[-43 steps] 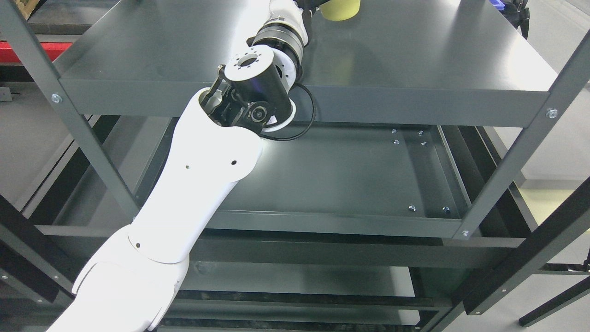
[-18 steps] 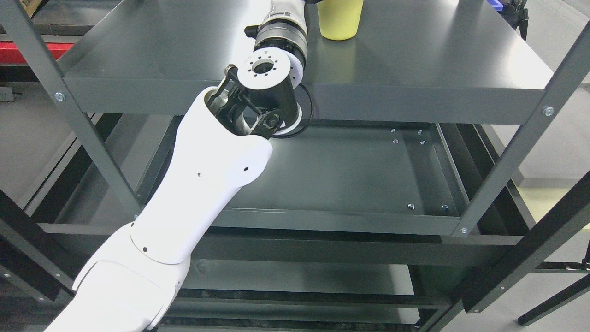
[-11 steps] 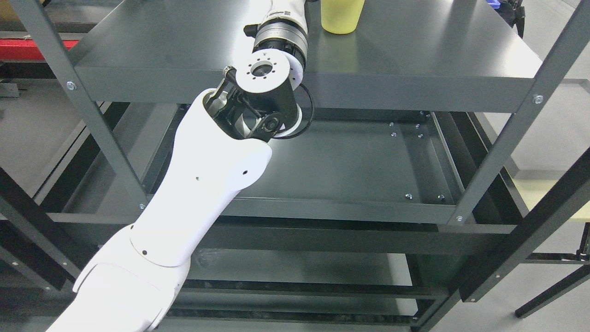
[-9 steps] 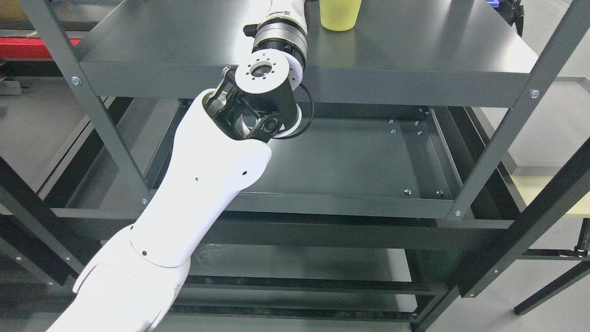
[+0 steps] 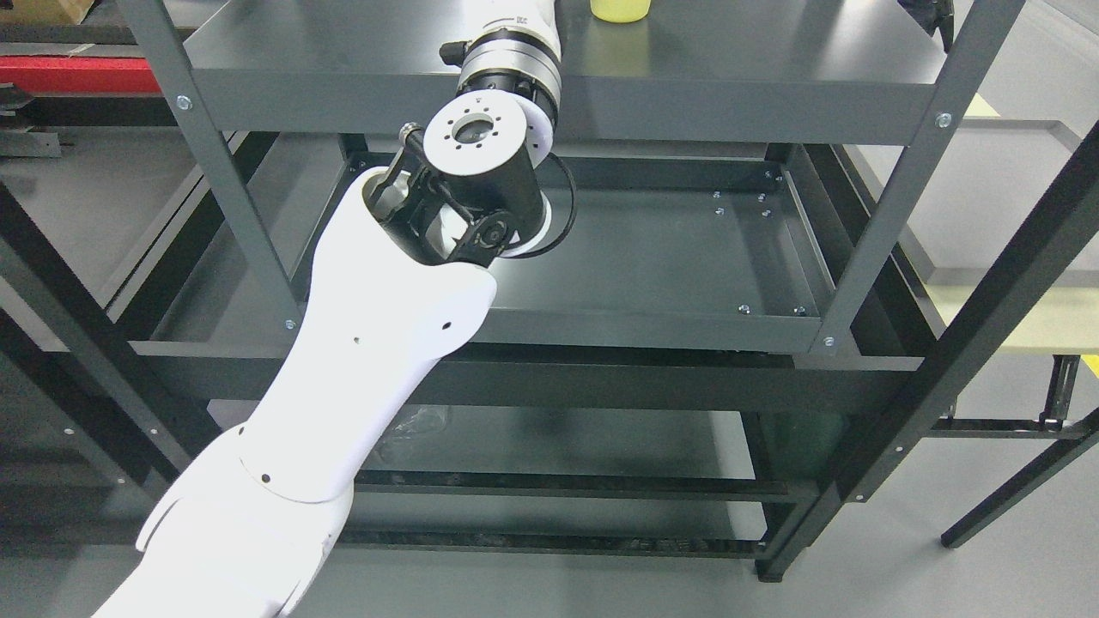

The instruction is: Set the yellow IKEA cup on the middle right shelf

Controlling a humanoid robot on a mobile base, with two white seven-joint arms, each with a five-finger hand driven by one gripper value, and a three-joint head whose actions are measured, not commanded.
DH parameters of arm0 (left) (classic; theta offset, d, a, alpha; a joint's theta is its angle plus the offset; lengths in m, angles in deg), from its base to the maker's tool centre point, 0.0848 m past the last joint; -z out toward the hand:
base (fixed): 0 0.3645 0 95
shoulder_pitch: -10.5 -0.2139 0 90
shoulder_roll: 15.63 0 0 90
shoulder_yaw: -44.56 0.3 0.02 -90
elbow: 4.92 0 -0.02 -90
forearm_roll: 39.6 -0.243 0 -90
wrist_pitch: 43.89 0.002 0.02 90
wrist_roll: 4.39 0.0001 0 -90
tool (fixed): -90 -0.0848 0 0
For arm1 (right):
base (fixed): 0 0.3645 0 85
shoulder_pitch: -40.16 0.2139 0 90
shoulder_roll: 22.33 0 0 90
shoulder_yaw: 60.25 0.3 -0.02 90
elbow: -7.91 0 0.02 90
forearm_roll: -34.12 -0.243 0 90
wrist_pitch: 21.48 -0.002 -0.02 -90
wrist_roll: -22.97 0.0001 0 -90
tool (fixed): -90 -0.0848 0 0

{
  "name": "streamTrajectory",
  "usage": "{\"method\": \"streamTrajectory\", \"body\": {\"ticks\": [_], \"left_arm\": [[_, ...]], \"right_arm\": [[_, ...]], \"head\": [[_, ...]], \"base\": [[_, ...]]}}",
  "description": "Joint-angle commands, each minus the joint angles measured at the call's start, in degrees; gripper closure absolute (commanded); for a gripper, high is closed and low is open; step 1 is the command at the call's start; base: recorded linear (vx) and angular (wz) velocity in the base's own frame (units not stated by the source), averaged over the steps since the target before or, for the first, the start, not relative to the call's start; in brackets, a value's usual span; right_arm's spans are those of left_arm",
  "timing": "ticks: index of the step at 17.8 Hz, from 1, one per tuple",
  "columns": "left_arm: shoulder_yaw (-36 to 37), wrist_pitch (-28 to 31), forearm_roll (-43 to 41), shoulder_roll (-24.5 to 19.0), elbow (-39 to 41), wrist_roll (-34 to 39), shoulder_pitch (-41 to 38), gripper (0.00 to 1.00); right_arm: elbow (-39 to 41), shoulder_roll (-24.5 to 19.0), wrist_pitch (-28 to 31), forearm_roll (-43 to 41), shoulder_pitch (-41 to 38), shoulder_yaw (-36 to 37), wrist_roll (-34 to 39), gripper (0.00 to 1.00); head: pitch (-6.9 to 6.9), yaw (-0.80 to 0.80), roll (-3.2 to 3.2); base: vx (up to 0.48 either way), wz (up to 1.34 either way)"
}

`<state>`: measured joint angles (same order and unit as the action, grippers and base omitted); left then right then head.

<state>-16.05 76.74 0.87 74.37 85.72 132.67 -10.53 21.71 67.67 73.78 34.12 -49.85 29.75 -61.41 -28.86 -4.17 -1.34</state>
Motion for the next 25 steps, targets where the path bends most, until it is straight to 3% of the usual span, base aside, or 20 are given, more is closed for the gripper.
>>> {"method": "streamTrajectory", "body": {"ticks": [1,5,11,15,18,21,23,25], "left_arm": [[-1.7,0.2,-2.4,-1.0,4.8,-0.1,-1.1,0.01],[2.7,0.1,-2.7,-1.0,10.9,-0.8,-4.7,0.01],[19.5,-1.9,-2.6,-1.0,11.0,-4.9,-9.4,0.01],[24.9,-2.7,-2.6,-1.0,10.9,-10.0,-16.9,0.01],[29.9,-6.5,-3.4,-1.0,10.8,-16.9,-24.9,0.01],[27.2,-12.8,-10.0,-1.0,4.7,-19.9,-30.0,0.01],[18.7,-18.2,-13.8,-1.0,-0.8,-23.7,-33.1,0.01],[4.1,-18.6,-15.4,-1.0,-7.5,-30.5,-36.3,0.01]], "right_arm": [[0.0,1.0,0.0,-1.4,-0.6,-1.0,-12.3,0.01],[0.0,1.0,0.0,-1.4,-0.6,-1.0,-12.3,0.01],[0.0,1.0,0.0,-1.4,-0.6,-1.0,-12.3,0.01],[0.0,1.0,0.0,-1.4,-0.6,-1.0,-12.3,0.01],[0.0,1.0,0.0,-1.4,-0.6,-1.0,-12.3,0.01],[0.0,1.0,0.0,-1.4,-0.6,-1.0,-12.3,0.01],[0.0,1.0,0.0,-1.4,-0.6,-1.0,-12.3,0.01],[0.0,1.0,0.0,-1.4,-0.6,-1.0,-12.3,0.01]], "head": [[0.00,0.00,0.00],[0.00,0.00,0.00],[0.00,0.00,0.00],[0.00,0.00,0.00],[0.00,0.00,0.00],[0.00,0.00,0.00],[0.00,0.00,0.00],[0.00,0.00,0.00]], "base": [[-0.134,0.03],[-0.106,0.18],[-0.080,0.16],[-0.037,0.02],[-0.059,-0.11],[-0.088,-0.18],[-0.112,-0.22],[-0.110,-0.23]]}}
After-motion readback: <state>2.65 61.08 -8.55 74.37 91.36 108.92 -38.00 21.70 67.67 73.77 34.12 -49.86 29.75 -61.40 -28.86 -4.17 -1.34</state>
